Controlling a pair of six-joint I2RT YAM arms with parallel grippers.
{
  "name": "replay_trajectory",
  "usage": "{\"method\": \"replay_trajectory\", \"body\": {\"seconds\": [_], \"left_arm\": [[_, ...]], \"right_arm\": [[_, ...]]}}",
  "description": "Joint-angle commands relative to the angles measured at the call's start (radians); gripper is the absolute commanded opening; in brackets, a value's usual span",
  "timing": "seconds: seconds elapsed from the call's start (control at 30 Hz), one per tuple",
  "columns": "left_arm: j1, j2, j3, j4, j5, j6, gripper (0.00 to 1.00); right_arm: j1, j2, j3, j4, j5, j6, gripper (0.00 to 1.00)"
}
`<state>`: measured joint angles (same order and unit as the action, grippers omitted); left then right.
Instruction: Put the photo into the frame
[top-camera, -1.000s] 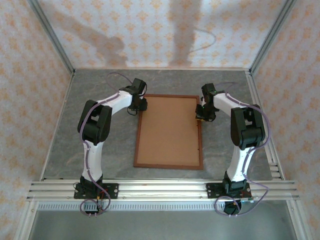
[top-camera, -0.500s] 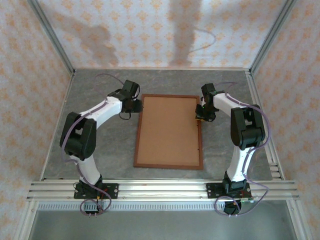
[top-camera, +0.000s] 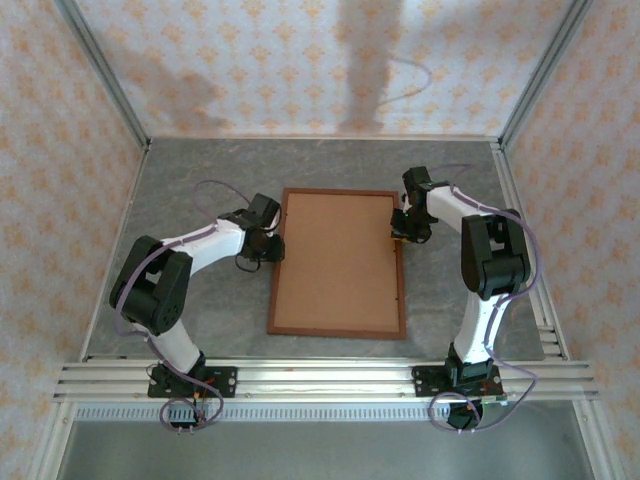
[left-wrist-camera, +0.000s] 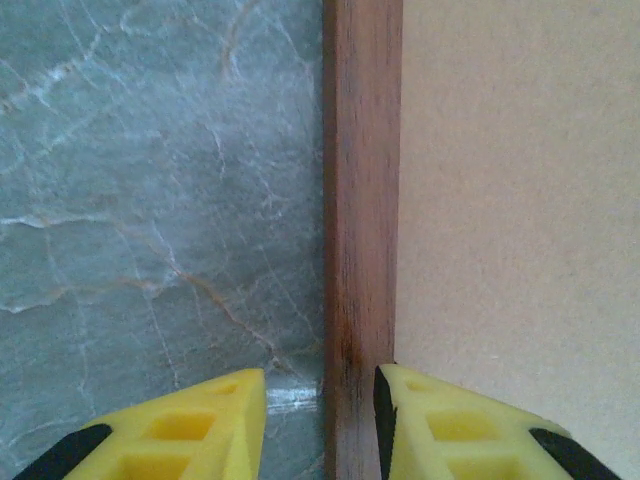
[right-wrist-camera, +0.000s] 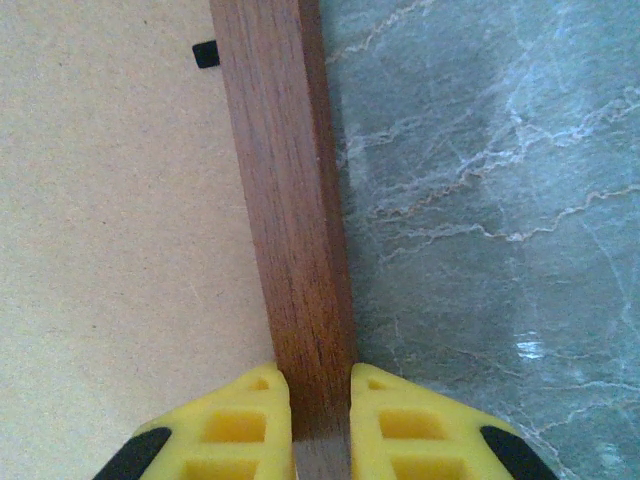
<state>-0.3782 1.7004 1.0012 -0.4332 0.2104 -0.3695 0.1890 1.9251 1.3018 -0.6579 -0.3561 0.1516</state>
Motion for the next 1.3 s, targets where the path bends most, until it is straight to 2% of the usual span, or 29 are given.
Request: {"method": "replay_trajectory", "body": {"seconds": [0.0,0.27,0.97,1.1,1.27], "left_arm": [[-0.002,0.01,-0.011,0.016,-0.002,-0.01,0.33],[-0.009,0.072,0.012,0.043,0.009,-0.008,0.31],[-0.121,0.196,-0.005,0.069,-0.008,-0.007,0.32],[-0.127,0.193,0.002,0.06,-0.021,-0.009,0.34],[-0.125,0.113,0.029,0.022,-0.077,-0.001,0.4]], "right_arm": [[0.01,0.003,-0.013,0.042,0.034,-0.008,0.15],[0.01,0.006,-0.019,0.045,0.029,-0.007,0.15],[0.012,0.007,-0.036,0.058,0.02,-0.001,0.15],[0.012,0.008,-0.035,0.057,0.02,0.0,0.15],[0.012,0.008,-0.033,0.055,0.021,-0.001,0.15]]}}
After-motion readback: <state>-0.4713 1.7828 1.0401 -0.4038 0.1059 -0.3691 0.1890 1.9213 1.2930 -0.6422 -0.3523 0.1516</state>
